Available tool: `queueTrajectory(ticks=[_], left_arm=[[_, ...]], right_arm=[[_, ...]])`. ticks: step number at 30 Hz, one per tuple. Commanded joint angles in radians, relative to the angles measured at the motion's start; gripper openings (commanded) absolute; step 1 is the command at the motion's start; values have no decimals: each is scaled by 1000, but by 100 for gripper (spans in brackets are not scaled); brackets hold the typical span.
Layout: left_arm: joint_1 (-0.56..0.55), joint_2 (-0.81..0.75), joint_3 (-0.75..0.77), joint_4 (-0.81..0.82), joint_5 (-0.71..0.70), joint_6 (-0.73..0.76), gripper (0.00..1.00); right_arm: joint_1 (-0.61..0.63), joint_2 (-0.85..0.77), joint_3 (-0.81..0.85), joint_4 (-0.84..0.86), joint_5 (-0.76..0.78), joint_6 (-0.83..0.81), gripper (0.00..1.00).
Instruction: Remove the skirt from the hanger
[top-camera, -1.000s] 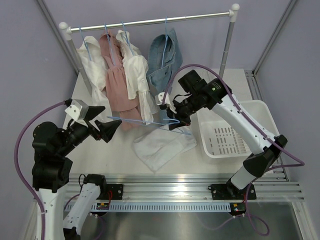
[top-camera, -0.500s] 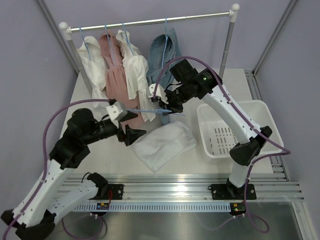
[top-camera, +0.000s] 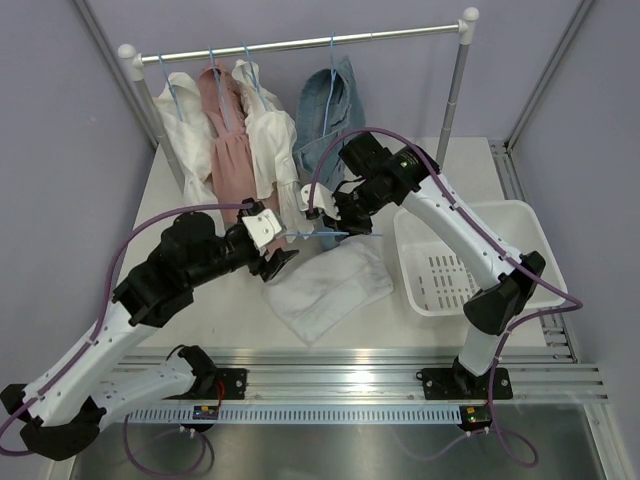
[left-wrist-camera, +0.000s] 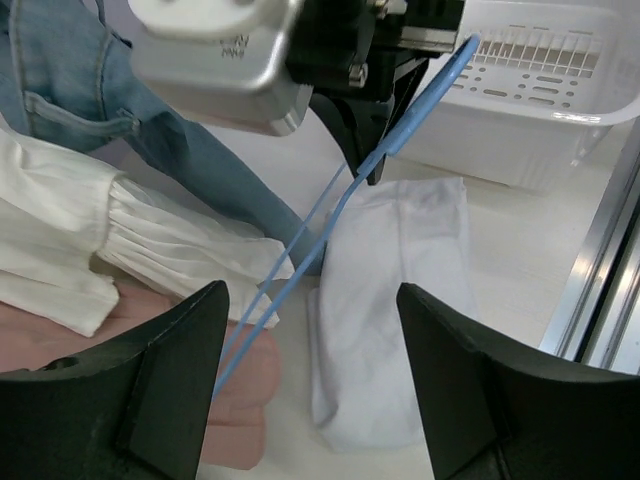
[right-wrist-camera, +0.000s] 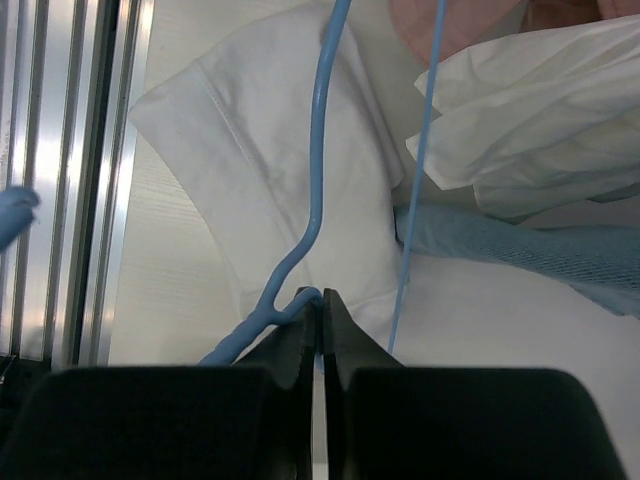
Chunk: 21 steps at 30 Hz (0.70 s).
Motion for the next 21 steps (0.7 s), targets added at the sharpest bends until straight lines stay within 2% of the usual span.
queueTrajectory(ticks=[1, 9, 16, 19, 20, 21], left_arm=[[-15, -16, 44, 2, -4, 98, 73], [-17, 64, 26, -37, 51, 191, 75], [-17, 128, 32, -14, -10, 259, 71], [-17, 144, 41, -15, -29, 273, 57], [-17, 145, 39, -17, -29, 274, 45], [-17, 144, 36, -17, -29, 273, 39]], right_arm=[[7, -52, 7, -241, 17, -56, 0], [7, -52, 44, -292, -3, -99, 0], [23, -71, 23, -301, -26, -101, 0], [27, -74, 23, -300, -43, -93, 0], [28, -74, 26, -300, -48, -89, 0], [28, -72, 29, -298, -55, -87, 0]])
